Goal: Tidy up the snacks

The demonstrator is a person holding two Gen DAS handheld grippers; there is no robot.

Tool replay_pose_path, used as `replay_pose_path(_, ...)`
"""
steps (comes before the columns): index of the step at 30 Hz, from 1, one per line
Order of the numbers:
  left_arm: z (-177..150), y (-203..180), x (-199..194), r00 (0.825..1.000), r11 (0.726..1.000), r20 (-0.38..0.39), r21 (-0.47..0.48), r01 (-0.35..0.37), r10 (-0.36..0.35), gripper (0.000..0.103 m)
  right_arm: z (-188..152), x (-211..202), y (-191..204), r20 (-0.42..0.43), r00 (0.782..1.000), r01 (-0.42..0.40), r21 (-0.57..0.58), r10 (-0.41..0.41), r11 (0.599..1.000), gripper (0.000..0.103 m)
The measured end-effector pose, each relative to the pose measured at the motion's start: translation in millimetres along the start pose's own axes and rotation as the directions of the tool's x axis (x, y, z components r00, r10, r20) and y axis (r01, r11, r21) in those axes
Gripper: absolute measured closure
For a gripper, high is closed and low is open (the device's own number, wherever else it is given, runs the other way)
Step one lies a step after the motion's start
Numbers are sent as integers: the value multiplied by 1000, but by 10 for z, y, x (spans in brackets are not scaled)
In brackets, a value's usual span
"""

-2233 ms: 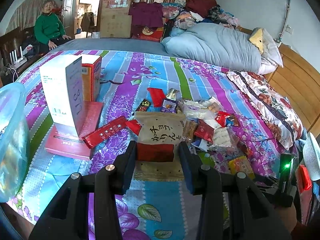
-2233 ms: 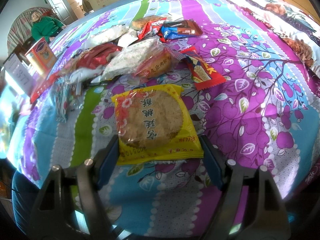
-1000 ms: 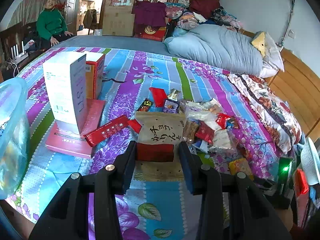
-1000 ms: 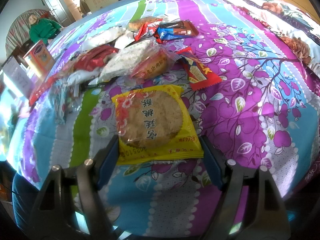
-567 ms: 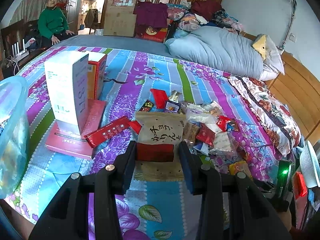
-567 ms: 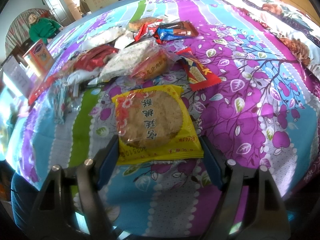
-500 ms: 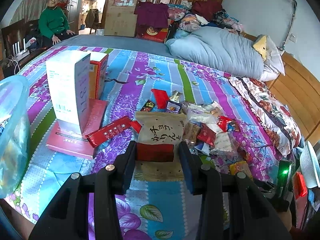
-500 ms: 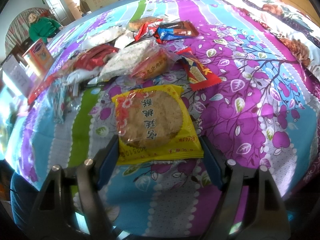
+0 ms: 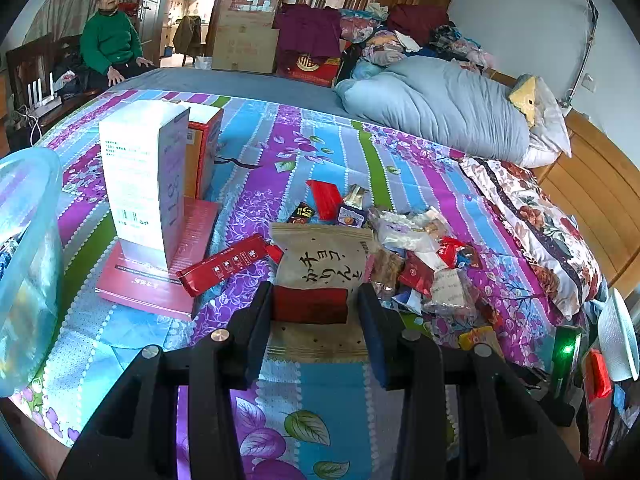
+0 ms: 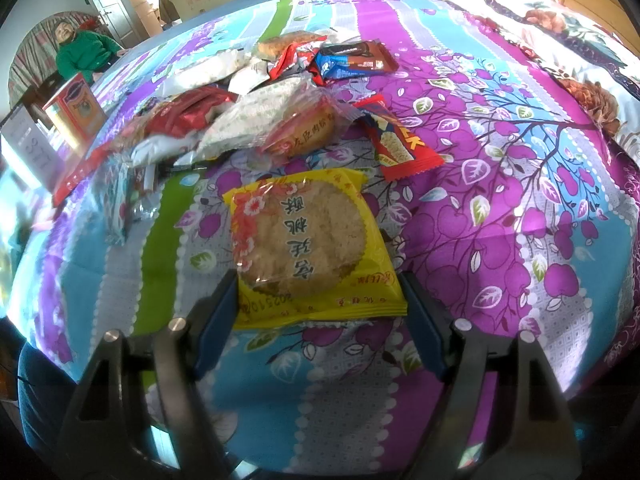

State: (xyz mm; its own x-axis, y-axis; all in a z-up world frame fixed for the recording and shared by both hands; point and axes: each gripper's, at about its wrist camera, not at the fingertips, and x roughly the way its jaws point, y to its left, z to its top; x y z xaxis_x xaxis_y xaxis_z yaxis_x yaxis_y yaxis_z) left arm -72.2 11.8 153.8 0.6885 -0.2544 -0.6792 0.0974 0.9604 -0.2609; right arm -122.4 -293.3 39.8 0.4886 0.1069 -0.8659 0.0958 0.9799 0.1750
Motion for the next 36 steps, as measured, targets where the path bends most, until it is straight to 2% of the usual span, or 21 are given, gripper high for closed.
replay_pose_path(12, 139, 82, -36, 1000, 1000, 26, -25, -8, 9, 60, -2, -151, 49, 78, 997, 26, -29, -24, 999, 25)
replay_pose_path(17, 233, 297, -173, 994, 994, 55, -53, -93, 96, 60, 19, -382, 214, 126, 992, 30, -89, -18, 996, 25)
replay_pose_path(20, 265, 480, -280, 982, 982, 64, -75, -171, 176, 60, 56, -552, 374, 159, 987, 15, -135, 7, 991, 25)
replay_pose_path(25, 280, 798, -416, 963, 961, 78, -125, -247, 258, 60, 208, -821, 692, 218, 974, -22, -184, 62, 983, 25)
replay_pose_path(28, 283, 914, -546, 941, 944, 117, -134, -301, 316, 60, 321, -961, 927, 246, 964, -39, -232, 98, 972, 25)
replay_pose_path(32, 274, 1034, -749, 902, 917, 174, -130, -376, 395, 60, 411, -1072, 1223, 270, 952, -60, -293, 143, 954, 25)
replay_pose_path(36, 273, 1150, -882, 886, 906, 193, -133, -401, 421, 60, 482, -1133, 1501, 281, 942, -79, -343, 182, 936, 25)
